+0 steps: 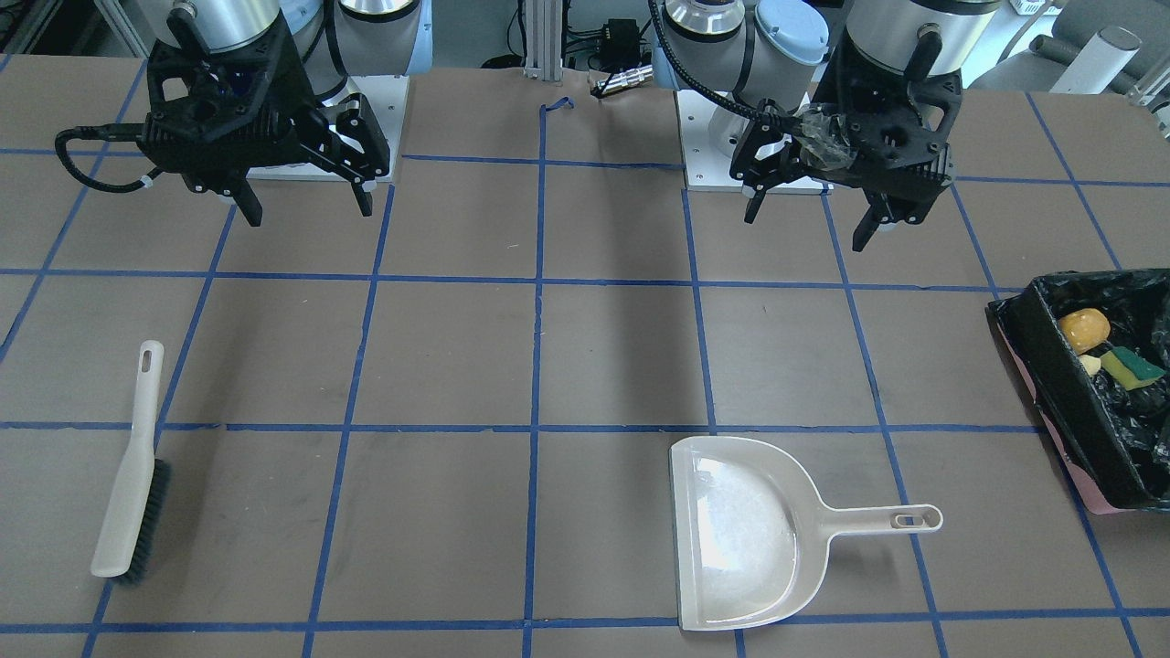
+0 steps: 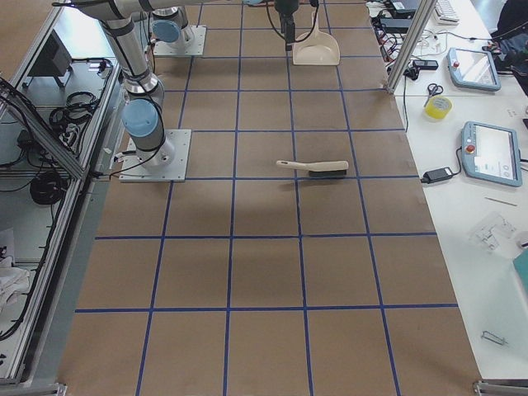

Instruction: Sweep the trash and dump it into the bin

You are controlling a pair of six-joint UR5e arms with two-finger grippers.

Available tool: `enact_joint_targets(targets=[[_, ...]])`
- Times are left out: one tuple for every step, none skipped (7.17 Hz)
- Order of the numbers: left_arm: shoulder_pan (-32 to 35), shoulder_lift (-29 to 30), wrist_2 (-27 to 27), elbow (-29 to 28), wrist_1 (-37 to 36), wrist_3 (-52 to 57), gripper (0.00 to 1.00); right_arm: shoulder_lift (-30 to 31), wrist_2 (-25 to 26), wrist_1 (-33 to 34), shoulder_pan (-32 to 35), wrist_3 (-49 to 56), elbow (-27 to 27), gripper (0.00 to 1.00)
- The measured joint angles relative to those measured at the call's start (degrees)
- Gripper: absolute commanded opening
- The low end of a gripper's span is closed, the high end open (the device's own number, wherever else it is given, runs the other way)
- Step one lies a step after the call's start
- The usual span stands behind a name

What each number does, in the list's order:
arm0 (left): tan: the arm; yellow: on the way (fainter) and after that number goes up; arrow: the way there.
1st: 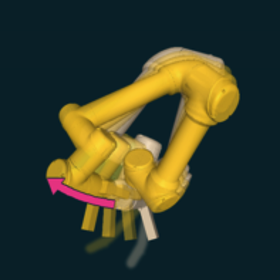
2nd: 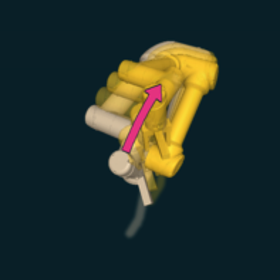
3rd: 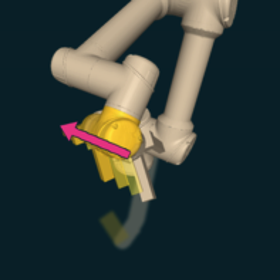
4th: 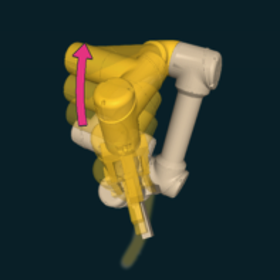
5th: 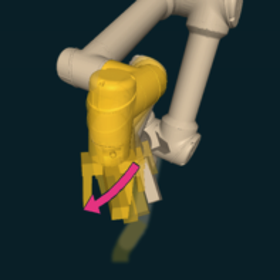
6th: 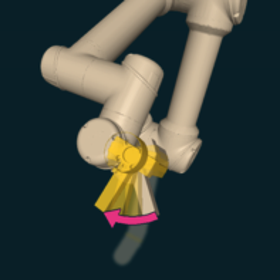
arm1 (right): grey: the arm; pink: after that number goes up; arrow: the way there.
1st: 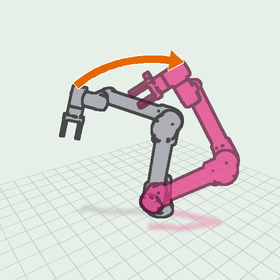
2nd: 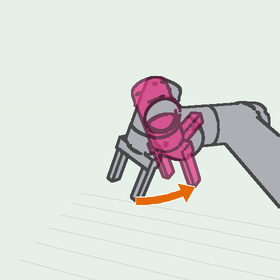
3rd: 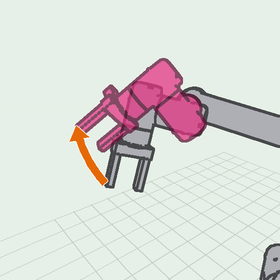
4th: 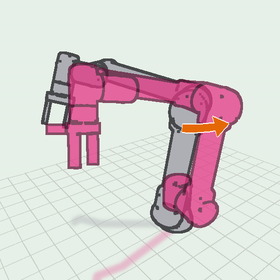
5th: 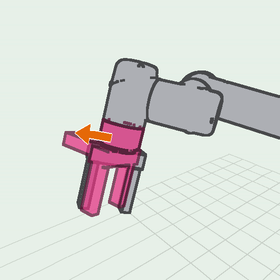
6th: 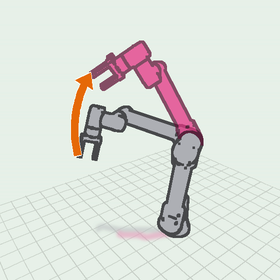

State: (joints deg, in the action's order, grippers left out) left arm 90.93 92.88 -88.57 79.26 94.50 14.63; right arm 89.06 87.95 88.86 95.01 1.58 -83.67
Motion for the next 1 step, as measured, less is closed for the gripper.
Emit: enact_joint_targets(targets=[[-0.12,-0.47,0.16,0.73,-0.22,-0.76,1.00,-0.02,-0.04,0.00,0.00,0.00,0.00,1.00]])
